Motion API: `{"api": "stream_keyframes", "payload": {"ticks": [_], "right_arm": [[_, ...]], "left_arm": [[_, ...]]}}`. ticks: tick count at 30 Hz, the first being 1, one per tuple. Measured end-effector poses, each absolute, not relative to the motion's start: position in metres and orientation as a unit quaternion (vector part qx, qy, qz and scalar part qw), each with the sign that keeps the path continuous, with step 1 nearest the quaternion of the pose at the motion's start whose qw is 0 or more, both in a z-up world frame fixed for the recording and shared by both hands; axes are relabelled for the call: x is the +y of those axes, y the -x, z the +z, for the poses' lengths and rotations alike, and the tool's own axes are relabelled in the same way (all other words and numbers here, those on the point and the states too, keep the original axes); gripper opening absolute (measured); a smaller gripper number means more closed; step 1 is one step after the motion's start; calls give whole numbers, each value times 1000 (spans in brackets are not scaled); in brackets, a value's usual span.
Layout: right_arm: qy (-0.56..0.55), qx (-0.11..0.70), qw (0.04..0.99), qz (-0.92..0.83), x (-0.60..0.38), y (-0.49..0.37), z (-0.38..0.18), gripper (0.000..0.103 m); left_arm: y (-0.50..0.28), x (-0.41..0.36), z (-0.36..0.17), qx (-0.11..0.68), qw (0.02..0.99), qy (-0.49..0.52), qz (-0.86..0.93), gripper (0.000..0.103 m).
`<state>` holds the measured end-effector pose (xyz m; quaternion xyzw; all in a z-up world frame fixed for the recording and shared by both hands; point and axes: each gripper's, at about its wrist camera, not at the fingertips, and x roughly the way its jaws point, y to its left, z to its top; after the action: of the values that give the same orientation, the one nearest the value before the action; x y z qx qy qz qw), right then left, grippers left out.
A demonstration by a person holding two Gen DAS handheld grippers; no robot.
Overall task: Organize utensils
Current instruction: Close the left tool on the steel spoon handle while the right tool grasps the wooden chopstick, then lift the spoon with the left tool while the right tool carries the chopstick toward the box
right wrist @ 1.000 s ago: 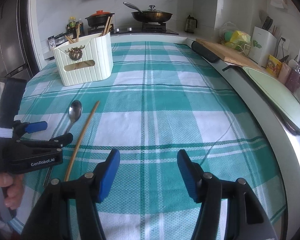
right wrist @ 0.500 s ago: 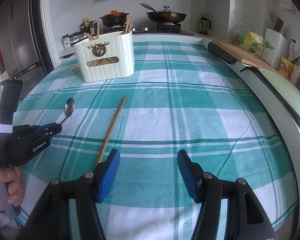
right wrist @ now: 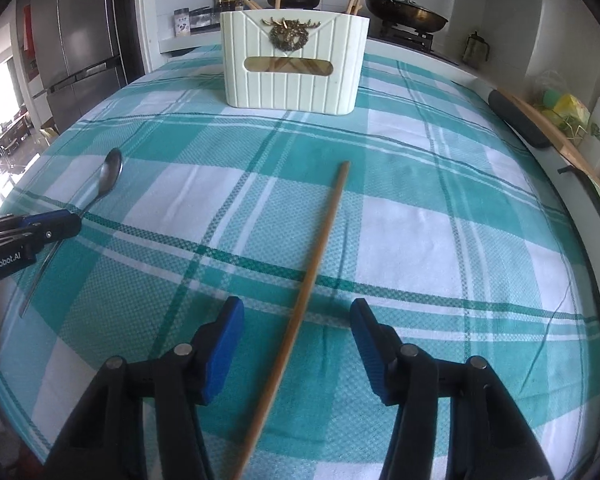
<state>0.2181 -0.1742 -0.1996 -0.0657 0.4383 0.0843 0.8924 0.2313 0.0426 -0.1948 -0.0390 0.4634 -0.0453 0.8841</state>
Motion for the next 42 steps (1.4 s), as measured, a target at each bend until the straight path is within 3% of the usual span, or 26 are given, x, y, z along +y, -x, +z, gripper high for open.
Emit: {"api": "stream_keyframes", "payload": {"ticks": [1, 3, 12, 16, 23, 24, 26, 28, 29, 30, 31, 35, 42], "right_arm": [[67, 439, 893, 76, -179, -216, -199, 51], [65, 444, 891, 60, -191, -213, -199, 51], [28, 486, 870, 83, -215, -226, -192, 54], [-3, 509, 853, 114, -213, -254, -191, 54], [20, 525, 843, 116, -198, -300, -195, 55], [19, 524, 843, 116, -196, -307, -195, 55], [22, 518, 848, 113, -194, -319, -196, 55], [24, 513, 852, 106, -193, -326, -196, 48], [30, 509, 854, 99, -193, -328, -195, 29], [31, 508, 856, 95, -194, -329, -195, 9], [21, 509, 855, 97, -197, -330, -195, 7], [-32, 491, 863, 111, -213, -324, -182, 5], [-62, 398, 905, 139, -228, -278, -111, 5]], "left_arm": [[-231, 42, -194, 464, 884, 39, -50, 39], [-230, 42, -193, 463, 884, 30, -50, 67], [-246, 51, -190, 481, 873, 28, -79, 83], [-264, 47, -189, 490, 867, 14, -85, 85], [-294, 35, -193, 496, 867, -21, -53, 80], [-297, 35, -195, 500, 864, -21, -53, 70], [-300, 34, -197, 497, 866, -22, -53, 62], [-301, 34, -196, 491, 869, -26, -53, 46], [-302, 34, -194, 489, 870, -24, -54, 36], [-304, 36, -194, 489, 870, -17, -57, 36], [-304, 38, -194, 488, 871, -8, -60, 36], [-297, 44, -178, 462, 884, 8, -67, 36], [-258, 54, -120, 380, 920, 41, -89, 36]]}}
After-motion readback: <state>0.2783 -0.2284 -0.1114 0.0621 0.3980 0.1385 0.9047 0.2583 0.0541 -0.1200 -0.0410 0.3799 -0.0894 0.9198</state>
